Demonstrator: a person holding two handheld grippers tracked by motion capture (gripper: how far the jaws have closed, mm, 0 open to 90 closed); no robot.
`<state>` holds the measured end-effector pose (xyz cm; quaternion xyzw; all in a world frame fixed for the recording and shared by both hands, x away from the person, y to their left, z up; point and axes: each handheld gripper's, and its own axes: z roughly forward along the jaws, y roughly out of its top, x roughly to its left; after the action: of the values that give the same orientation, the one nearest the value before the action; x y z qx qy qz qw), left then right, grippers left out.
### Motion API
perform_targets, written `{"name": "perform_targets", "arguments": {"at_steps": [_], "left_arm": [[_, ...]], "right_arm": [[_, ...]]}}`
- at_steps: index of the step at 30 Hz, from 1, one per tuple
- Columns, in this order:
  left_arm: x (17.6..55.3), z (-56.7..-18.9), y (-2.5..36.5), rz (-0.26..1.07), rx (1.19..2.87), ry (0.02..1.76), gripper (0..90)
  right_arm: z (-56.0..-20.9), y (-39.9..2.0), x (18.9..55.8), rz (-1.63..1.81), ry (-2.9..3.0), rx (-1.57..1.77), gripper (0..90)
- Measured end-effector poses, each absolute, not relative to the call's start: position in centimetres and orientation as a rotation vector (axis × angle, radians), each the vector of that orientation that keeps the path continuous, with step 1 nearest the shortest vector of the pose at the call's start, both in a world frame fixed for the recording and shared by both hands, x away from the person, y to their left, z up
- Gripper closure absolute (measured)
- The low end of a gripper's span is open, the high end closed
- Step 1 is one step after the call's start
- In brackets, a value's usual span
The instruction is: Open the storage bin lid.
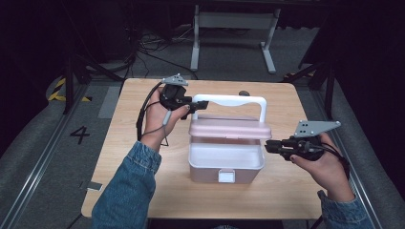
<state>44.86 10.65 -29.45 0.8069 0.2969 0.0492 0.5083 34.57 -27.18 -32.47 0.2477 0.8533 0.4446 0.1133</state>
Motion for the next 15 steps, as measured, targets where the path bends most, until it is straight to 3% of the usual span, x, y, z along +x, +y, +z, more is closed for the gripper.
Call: {"name": "perform_targets", "arguments": {"at_steps": [15], "left_arm": [[44.72, -29.58, 10.75, 0.115, 1.943, 0.707, 74.9]], "right_arm": [[-32.07, -26.52, 34.9, 1.352, 2.428, 0.665, 89.9]]}}
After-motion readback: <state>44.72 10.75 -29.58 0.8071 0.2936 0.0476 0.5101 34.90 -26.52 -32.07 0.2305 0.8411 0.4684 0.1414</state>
